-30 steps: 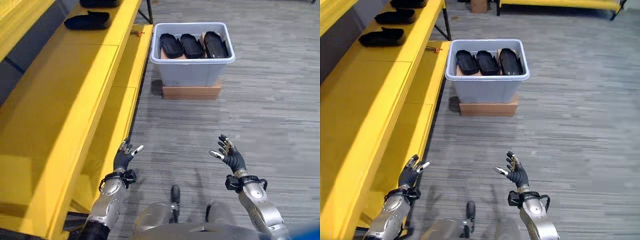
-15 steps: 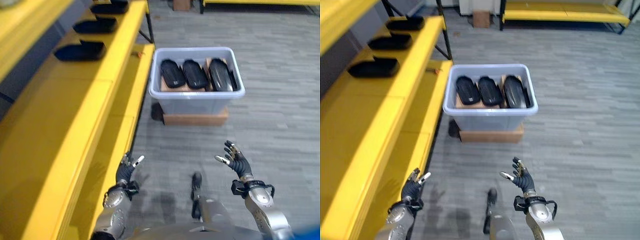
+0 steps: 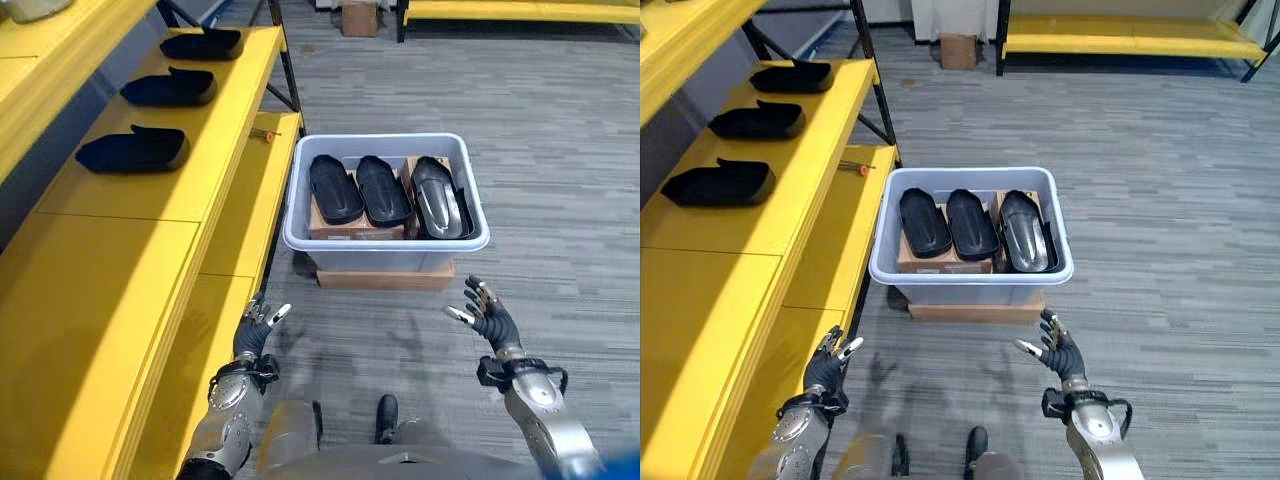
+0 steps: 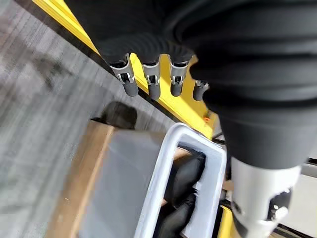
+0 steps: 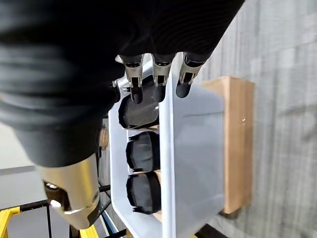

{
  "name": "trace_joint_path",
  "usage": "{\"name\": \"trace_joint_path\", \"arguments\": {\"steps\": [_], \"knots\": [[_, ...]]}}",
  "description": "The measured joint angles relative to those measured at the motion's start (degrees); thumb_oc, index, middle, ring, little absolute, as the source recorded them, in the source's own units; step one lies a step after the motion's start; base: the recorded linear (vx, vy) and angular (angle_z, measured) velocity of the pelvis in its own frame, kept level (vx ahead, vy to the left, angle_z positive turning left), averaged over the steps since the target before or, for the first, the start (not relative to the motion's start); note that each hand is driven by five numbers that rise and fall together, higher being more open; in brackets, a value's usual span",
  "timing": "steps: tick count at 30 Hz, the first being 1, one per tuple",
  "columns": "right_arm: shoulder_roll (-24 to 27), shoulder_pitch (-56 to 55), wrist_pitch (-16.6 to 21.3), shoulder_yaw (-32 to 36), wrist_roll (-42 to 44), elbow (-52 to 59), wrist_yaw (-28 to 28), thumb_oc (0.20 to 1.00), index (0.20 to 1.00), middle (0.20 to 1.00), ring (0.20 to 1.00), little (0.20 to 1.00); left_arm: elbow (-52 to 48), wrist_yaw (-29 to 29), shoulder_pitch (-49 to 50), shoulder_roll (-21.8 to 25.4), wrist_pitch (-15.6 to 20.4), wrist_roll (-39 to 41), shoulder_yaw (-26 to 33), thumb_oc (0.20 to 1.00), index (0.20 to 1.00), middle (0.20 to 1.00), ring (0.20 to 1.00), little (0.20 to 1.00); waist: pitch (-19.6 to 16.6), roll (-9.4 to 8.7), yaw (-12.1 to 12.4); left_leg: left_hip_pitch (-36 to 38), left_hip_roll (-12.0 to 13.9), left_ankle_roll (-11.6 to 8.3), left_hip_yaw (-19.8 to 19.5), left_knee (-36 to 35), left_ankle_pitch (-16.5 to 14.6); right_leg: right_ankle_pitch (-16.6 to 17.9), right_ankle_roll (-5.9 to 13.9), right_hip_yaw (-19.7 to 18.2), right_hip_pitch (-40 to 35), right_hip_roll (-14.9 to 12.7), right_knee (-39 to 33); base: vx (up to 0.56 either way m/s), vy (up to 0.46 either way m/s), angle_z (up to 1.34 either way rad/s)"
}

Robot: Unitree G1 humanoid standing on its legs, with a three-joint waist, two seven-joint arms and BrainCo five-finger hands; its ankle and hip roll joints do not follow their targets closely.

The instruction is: Move parts from the plastic box to the shelf.

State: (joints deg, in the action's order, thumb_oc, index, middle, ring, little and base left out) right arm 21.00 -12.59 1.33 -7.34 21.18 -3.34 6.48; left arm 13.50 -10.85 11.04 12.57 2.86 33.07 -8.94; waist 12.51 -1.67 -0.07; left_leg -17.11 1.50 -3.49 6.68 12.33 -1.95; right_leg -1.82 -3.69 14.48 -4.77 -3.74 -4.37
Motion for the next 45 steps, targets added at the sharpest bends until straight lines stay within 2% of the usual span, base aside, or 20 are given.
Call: {"name": "trace_joint_path", "arguments": {"steps": [1, 3, 5, 8, 10, 13, 16, 23, 25, 27, 28, 29, 30, 31, 32, 34, 35, 37, 39, 45], "knots": [[-0.49, -0.59, 0.15, -0.28, -0.02, -0.08, 0.45, 1.0, 1.0, 1.0, 1.0, 1.0, 0.41, 0.02, 2.12, 0.05, -0.12, -0.04, -0.05, 1.0, 1.0, 1.0, 1.0, 1.0, 0.13, 0.73, 0.79, -0.14, -0.11, -0.25, 0.41, -7.33, 3.71, -1.81, 1.57, -0.57, -4.0, 0.34, -0.91, 0.4, 0.123, -0.29], [0.09, -1.27, 0.26, -0.55, -0.04, -0.83, 0.41, 1.0, 1.0, 1.0, 1.0, 1.0, 0.95, 0.39, 3.2, -0.03, -0.15, -0.11, 0.0, 1.0, 1.0, 1.0, 1.0, 1.0, -0.9, 2.69, 0.83, 0.84, 0.12, -1.03, -1.75, -14.37, 4.68, -4.01, 2.34, -1.57, -5.18, 1.2, -1.21, 0.31, 0.119, -0.34], [0.28, -2.74, -0.05, -0.55, -0.05, -0.92, 0.35, 1.0, 1.0, 1.0, 1.0, 1.0, 0.94, 0.46, 5.11, -0.11, -0.16, -0.08, 0.2, 1.0, 1.0, 1.0, 1.0, 1.0, -1.37, 4.57, 1.31, 3.51, 0.55, 0.13, -2.77, -12.16, 4.01, -5.3, 4.41, -4.35, -7.79, 1.49, -0.84, 0.18, 0.107, -0.61], [0.0, -4.03, -0.34, -0.95, -0.05, -0.9, 0.12, 1.0, 1.0, 1.0, 1.0, 1.0, -0.72, 0.51, 5.8, 0.77, -0.06, -0.07, 0.17, 1.0, 1.0, 1.0, 1.0, 1.0, -2.05, 2.69, 0.53, 6.69, -2.23, 4.87, -2.4, -15.28, 13.32, -8.4, 8.4, -5.77, -8.34, -1.55, 1.39, 0.17, 0.103, -0.4], [-1.25, -4.65, -0.38, -0.92, -0.05, -0.55, 0.06, 1.0, 1.0, 1.0, 1.0, 1.0, -0.89, 0.51, 3.34, 1.94, -0.1, -0.06, 0.05, 1.0, 1.0, 1.0, 1.0, 1.0, -2.23, 0.3, -0.06, 8.17, -4.48, 6.06, -2.44, -17.65, 13.25, -8.48, 8.75, -5.54, -8.48, -3.51, 1.66, 0.19, 0.118, -0.02], [-2.71, -3.61, -0.45, -2.23, -0.05, -0.39, -0.31, 1.0, 1.0, 1.0, 1.0, 1.0, -1.08, 0.49, 1.49, 3.08, -0.06, -0.05, 0.05, 1.0, 1.0, 1.0, 1.0, 1.0, -2.09, 0.39, 0.24, 11.28, -5.09, 7.47, -2.35, -17.7, 11.49, -8.73, 10.59, -5.95, -8.11, -3.61, 2.07, 0.15, 0.091, -0.03], [-2.67, -3.49, -0.47, -2.33, -0.04, -0.25, -0.81, 1.0, 1.0, 1.0, 1.0, 1.0, -1.49, 0.49, 3.35, 3.5, -0.07, -0.04, -0.03, 1.0, 1.0, 1.0, 1.0, 1.0, -3.71, 0.29, 0.83, 12.39, -5.8, 7.35, -1.06, -17.9, 9.75, -8.39, 9.03, -5.93, -7.72, -3.61, 1.65, 0.13, 0.076, -0.01], [-2.48, -2.28, -0.96, -2.39, -0.06, -0.3, -1.23, 1.0, 1.0, 1.0, 1.0, 1.0, -1.61, 0.47, 5.66, 3.48, -0.26, -0.02, -0.06, 1.0, 1.0, 1.0, 1.0, 1.0, -3.74, 0.19, 1.11, 12.28, -5.5, 7.53, -0.51, -17.7, 8.91, -7.95, 9.42, -6.09, -6.51, -3.36, 2.89, 0.06, 0.095, -0.08], [-1.97, -0.17, -1.0, -2.42, -0.07, -0.77, -1.39, 1.0, 1.0, 1.0, 1.0, 1.0, -1.45, 0.5, 5.18, 3.75, -0.67, -0.05, -0.5, 1.0, 1.0, 1.0, 1.0, 1.0, -3.36, 2.99, 1.13, 12.58, -1.82, 7.66, 0.18, -17.71, 8.78, -8.71, 10.46, -7.42, 0.13, -1.54, 15.28, -0.05, 0.094, -0.52], [-2.09, 0.21, -0.82, -2.62, -0.09, -0.55, -1.65, 1.0, 1.0, 1.0, 1.0, 1.0, -1.46, 0.53, 3.23, 4.83, -0.83, -0.64, -0.66, 1.0, 1.0, 1.0, 1.0, 1.0, -2.85, 3.24, 0.18, 13.28, -0.87, 7.43, 0.48, -16.8, 7.91, -8.34, 14.3, -8.63, 9.78, -2.18, 36.09, 0.0, 0.106, -0.14], [-2.19, -0.63, -0.84, -4.22, -0.1, -0.55, -1.96, 1.0, 1.0, 1.0, 1.0, 1.0, -2.18, 0.54, 2.23, 6.11, -0.38, -1.02, -0.47, 1.0, 1.0, 1.0, 1.0, 1.0, -2.34, 1.89, -0.22, 14.14, -2.07, 8.97, 0.26, -16.9, 6.99, -8.83, 15.46, -10.49, 15.71, -3.42, 44.63, 0.1, 0.054, 0.03], [-2.41, -0.35, -0.89, -5.0, -0.09, -0.07, -2.16, 1.0, 1.0, 1.0, 1.0, 1.0, -2.16, 0.56, 2.11, 7.15, -0.43, -1.24, -0.69, 1.0, 1.0, 1.0, 1.0, 1.0, -1.38, 1.69, -0.44, 14.16, -2.21, 8.76, 0.23, -16.86, 6.59, -9.46, 14.85, -12.04, 18.91, -3.51, 46.55, 0.14, -0.052, 0.05], [-2.57, -1.02, -0.89, -5.04, -0.09, 0.73, -2.33, 1.0, 1.0, 1.0, 1.0, 1.0, -2.16, 0.92, 1.64, 7.34, -0.5, -1.27, -0.75, 1.0, 1.0, 1.0, 1.0, 1.0, -0.91, 2.2, -0.92, 14.09, -2.15, 8.74, 0.01, -17.29, 6.59, -10.1, 13.71, -11.8, 20.27, -4.07, 42.11, 0.15, -0.199, 0.21], [-2.55, -1.29, -0.9, -4.95, -0.08, 1.3, -2.33, 1.0, 1.0, 1.0, 1.0, 1.0, -2.17, 0.95, 1.33, 6.69, -0.42, -1.22, -0.53, 1.0, 1.0, 1.0, 1.0, 1.0, -0.17, 3.36, -1.03, 14.53, -2.3, 8.31, 0.2, -17.17, 6.72, -7.25, 12.01, -11.66, 19.47, -7.61, 25.67, 0.18, -0.314, 0.23], [-2.48, -1.21, -0.91, -4.86, -0.09, 1.32, -2.36, 1.0, 1.0, 1.0, 1.0, 1.0, -1.94, 0.94, 1.46, 6.03, -0.2, -1.2, -0.45, 1.0, 1.0, 1.0, 1.0, 1.0, 0.69, 4.59, -0.77, 15.25, -2.59, 7.47, 0.21, -17.18, 6.18, -1.48, 13.29, -11.31, 18.03, -12.62, 12.19, 0.17, -0.356, 0.16], [-2.54, -1.34, -1.06, -4.97, -0.1, 1.28, -2.58, 1.0, 1.0, 1.0, 1.0, 1.0, -0.3, 0.76, 2.31, 4.79, -0.12, -1.17, 1.0, 1.0, 1.0, 1.0, 1.0, 1.0, 1.18, 4.58, -1.24, 16.78, -2.28, 5.59, -2.72, -17.38, 5.88, 5.28, 15.85, -13.93, 14.0, -15.82, 2.81, 0.14, -0.317, 0.53], [-2.63, -1.44, -1.06, -5.02, -0.1, 0.98, -2.82, 1.0, 1.0, 1.0, 1.0, 1.0, -0.32, 0.75, 3.17, 4.64, -0.02, -1.2, 1.64, 1.0, 1.0, 1.0, 1.0, 1.0, 1.12, 3.3, -1.65, 17.63, -1.96, 4.32, -3.68, -17.63, 5.88, 6.04, 15.83, -13.28, 11.9, -15.66, 3.29, 0.11, -0.251, 0.79], [-3.57, -2.45, -1.35, -4.6, -0.11, -0.36, -3.34, 1.0, 1.0, 1.0, 1.0, 1.0, 0.4, 0.77, 4.66, 5.06, 0.16, -1.2, 2.67, 1.0, 1.0, 1.0, 1.0, 1.0, -0.62, -1.0, -0.12, 19.29, -0.94, 1.72, -4.05, -17.89, 4.93, 8.03, 15.16, -10.78, 8.6, -13.97, 2.67, 0.08, -0.28, 0.3], [-0.5, -0.74, -1.42, -3.83, -0.14, -0.48, -3.65, 1.0, 1.0, 1.0, 1.0, 1.0, 0.38, 0.85, 8.24, -0.1, -0.14, -1.15, 2.65, 1.0, 1.0, 1.0, 1.0, 1.0, -2.56, 2.39, -0.33, 19.09, 6.75, -0.6, -4.04, -17.56, 5.19, 7.01, 11.88, -7.25, 7.29, -6.1, 1.66, 0.06, -0.373, -0.05], [3.81, -0.67, -1.36, -3.0, -0.12, 0.22, -3.81, 1.0, 1.0, 1.0, 1.0, 1.0, -0.53, 1.03, 7.78, -1.58, -0.05, -0.43, 2.41, 1.0, 1.0, 1.0, 1.0, 1.0, -3.6, 4.59, -0.86, 18.66, 11.77, -1.61, -3.74, -17.65, 8.58, 6.6, 8.59, -5.0, 5.9, -0.79, -0.94, 0.02, -0.171, 0.02]]}}
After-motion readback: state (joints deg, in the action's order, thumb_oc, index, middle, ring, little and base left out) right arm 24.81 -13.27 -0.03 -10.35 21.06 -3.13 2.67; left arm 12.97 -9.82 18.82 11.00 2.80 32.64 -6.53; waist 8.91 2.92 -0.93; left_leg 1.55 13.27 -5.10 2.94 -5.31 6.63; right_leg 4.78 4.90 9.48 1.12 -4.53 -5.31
